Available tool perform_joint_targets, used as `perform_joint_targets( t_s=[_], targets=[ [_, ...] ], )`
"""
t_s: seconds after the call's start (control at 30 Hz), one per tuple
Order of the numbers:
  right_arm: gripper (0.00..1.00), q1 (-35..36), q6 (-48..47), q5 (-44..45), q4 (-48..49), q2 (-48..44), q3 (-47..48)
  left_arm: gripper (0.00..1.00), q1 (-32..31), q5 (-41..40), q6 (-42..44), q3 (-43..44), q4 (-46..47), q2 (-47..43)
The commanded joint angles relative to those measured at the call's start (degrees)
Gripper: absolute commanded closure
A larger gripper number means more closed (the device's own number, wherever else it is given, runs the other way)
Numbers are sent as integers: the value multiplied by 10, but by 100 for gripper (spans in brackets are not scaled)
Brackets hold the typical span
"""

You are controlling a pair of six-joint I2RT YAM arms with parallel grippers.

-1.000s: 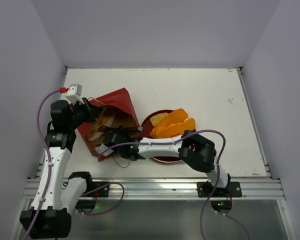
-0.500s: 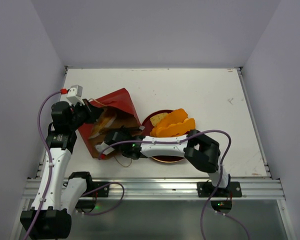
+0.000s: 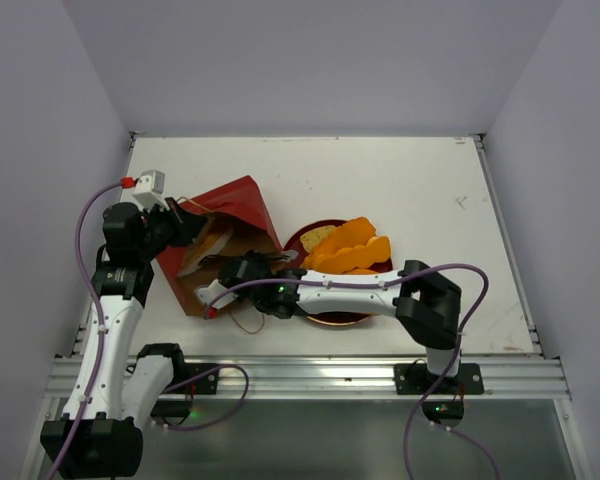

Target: Take the fake bread out of the paper bag

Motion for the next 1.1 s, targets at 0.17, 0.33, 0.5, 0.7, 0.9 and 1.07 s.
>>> perform_joint_targets(
  t_s=[0.17, 0.33, 0.5, 0.7, 0.9, 1.07],
  targets=[
    [64, 1, 7, 16, 23, 5, 11, 100, 5, 9, -7, 12, 12, -4],
    [59, 2, 9, 23, 23, 30, 31, 100, 5, 9, -5, 15, 8, -7],
    [54, 1, 7, 26, 23, 43, 37, 100, 4, 13, -7, 12, 12, -8],
    [47, 2, -4, 39, 44, 51, 30, 100, 5, 16, -10, 8, 17, -8],
    [46, 3, -12, 46, 71, 51, 16, 100, 5, 20, -12, 3, 20, -8],
    [45, 3, -15, 53, 74, 61, 23, 100, 5, 24, -17, 4, 25, -8]
  ],
)
